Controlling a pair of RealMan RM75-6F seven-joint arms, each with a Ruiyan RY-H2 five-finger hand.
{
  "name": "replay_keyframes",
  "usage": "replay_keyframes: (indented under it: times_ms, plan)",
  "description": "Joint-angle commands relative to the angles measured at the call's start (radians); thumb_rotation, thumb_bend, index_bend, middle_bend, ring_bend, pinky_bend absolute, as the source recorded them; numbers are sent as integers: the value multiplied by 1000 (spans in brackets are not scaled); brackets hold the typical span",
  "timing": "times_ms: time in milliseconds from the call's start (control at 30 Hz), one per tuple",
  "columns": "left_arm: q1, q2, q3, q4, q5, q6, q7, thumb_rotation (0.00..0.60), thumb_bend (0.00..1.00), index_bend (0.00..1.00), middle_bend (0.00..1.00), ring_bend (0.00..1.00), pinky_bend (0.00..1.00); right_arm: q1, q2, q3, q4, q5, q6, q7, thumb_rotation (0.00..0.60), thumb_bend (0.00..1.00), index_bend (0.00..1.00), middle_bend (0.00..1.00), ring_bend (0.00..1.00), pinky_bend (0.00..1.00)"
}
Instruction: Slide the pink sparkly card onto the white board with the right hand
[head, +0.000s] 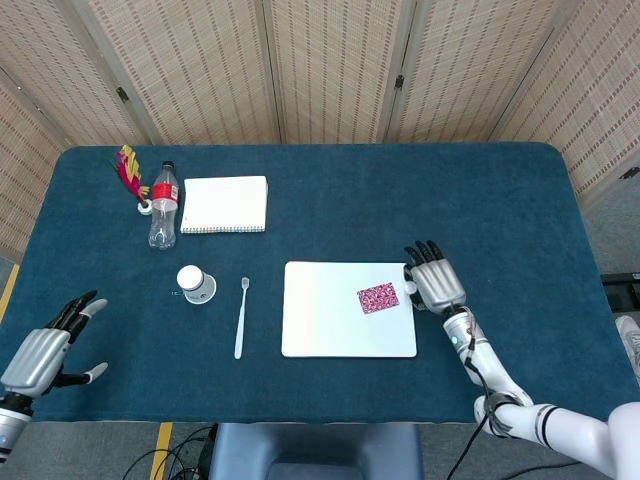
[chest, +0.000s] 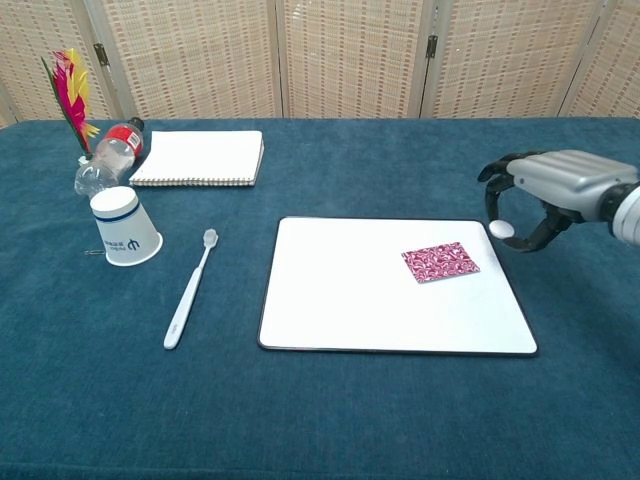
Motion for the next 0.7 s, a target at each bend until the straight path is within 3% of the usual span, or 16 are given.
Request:
replay_keyframes:
  times_ms: [33,433,700]
  plan:
    - [1,6,1,8,3,4,-23,600,255,106,24,61,296,21,-37,-3,10,14,-16,-23,600,270,530,125,0,0]
    - [10,23,5,33,21,32,-104,600,255,106,24,61,296,67,-122,7,63,47,-31,-73,600,261,508,117,0,0]
    - [16,19,0,37,10,38,-89,600,255,107,24,61,296,67,-89,5,26,83,-45,-82,600,202,105,48,0,0]
